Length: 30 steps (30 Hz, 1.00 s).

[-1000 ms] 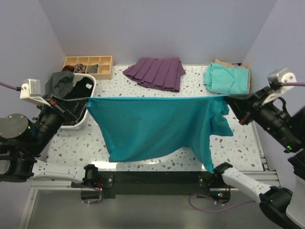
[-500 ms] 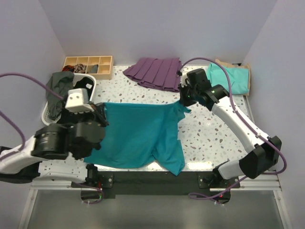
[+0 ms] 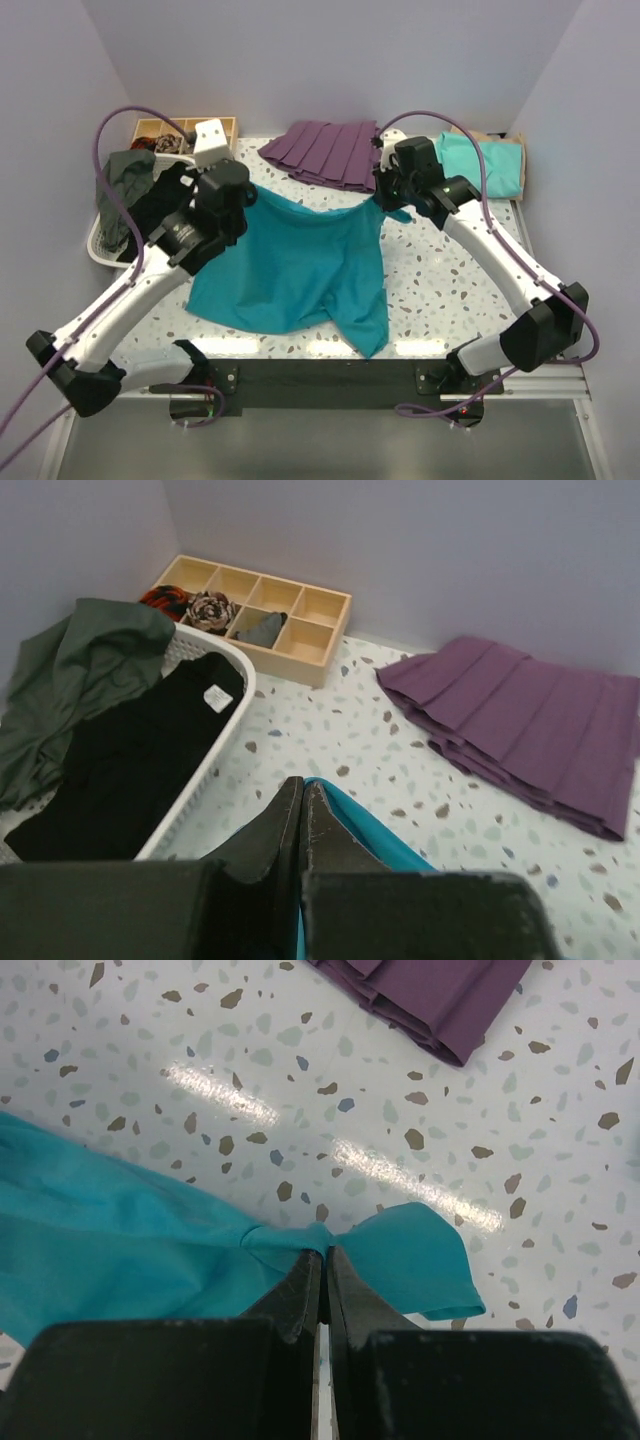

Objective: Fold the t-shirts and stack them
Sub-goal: Flatten out the tshirt

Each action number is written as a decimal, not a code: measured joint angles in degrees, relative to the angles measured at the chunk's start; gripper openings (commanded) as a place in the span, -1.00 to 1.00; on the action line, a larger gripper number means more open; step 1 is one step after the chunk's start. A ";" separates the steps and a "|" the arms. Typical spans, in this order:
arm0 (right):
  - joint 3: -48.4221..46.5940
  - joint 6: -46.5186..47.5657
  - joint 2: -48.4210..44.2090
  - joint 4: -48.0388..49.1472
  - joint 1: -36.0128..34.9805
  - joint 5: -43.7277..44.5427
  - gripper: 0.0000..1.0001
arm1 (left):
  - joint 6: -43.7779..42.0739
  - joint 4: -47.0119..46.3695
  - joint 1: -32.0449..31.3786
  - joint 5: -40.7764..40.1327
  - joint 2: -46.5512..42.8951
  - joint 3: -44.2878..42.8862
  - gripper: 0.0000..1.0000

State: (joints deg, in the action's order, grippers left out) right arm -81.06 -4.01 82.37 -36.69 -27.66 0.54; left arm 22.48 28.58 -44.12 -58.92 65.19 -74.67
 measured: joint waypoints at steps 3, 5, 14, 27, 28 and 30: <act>-0.33 0.04 1.46 0.94 0.72 -0.09 -1.00 | -2.43 -6.45 10.95 7.67 5.38 -0.07 -1.00; -1.16 0.04 3.63 1.86 1.29 -0.09 -1.00 | -3.45 -11.02 17.31 12.70 10.54 0.35 -1.00; -6.58 -0.57 18.64 7.80 2.56 -5.77 -1.00 | -4.20 -21.14 34.69 26.99 28.89 4.55 -1.00; -14.88 -1.75 30.16 13.22 4.13 -5.81 0.92 | -7.23 -26.05 42.73 35.45 41.90 -0.55 -0.27; -13.20 -1.84 28.63 13.33 5.01 -5.81 0.93 | -7.23 -26.16 42.66 35.50 41.79 -0.61 -0.24; -9.07 -2.45 24.63 13.11 7.19 -5.79 0.94 | -7.10 -25.83 42.47 35.69 41.33 -0.66 -0.13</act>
State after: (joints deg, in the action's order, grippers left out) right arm -90.13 -6.46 107.00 -23.57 -20.47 -5.26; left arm 15.38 2.74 -1.65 -23.22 106.52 -75.33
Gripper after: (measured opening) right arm 0.956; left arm 0.373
